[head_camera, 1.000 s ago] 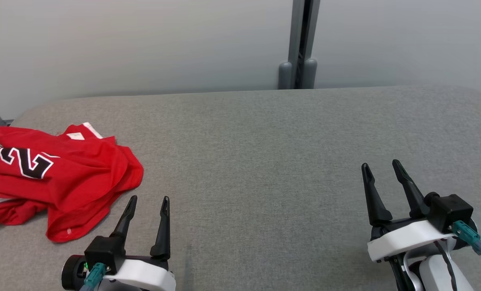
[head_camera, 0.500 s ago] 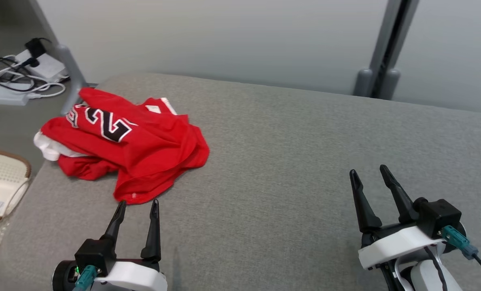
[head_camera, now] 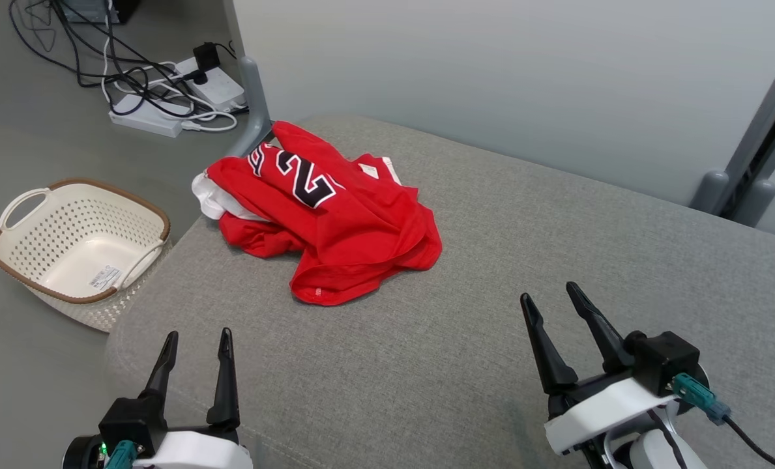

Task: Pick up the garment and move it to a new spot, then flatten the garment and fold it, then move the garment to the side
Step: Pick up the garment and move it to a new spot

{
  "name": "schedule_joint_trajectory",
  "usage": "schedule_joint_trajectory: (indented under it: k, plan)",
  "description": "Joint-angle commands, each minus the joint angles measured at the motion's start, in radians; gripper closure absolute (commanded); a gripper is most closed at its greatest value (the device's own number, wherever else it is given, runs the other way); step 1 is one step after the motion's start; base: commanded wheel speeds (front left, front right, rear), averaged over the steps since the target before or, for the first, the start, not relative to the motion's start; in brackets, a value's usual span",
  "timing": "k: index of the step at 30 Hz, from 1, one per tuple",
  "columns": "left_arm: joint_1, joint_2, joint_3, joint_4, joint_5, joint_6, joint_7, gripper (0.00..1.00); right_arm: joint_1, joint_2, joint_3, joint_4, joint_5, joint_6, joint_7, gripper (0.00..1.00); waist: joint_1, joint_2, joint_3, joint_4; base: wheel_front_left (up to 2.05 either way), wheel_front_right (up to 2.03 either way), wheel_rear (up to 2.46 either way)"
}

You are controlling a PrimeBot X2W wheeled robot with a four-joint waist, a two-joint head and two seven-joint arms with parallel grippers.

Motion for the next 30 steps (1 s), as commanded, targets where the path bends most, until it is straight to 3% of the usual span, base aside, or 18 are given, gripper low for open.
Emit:
schedule_joint_trajectory:
  k: [1,15,30]
  plan:
    - [0.003,0.002,0.009,-0.012,0.002,0.008,-0.003,0.0,-0.02,-0.007,0.011,0.006,0.007,0.001,-0.006,0.0,0.0,0.0,0.004,0.018,0.0,0.0,0.0]
    - [0.025,0.003,0.048,-0.051,-0.008,0.029,-0.003,0.0,-0.074,-0.007,0.084,0.044,0.025,0.001,-0.006,0.0,0.0,0.0,0.021,0.033,0.0,0.0,0.0]
    - [-0.013,0.003,0.041,-0.003,0.018,0.005,-0.003,0.0,-0.046,-0.006,0.01,0.03,-0.014,0.001,-0.006,0.0,0.0,0.0,0.046,0.026,0.0,0.0,0.0]
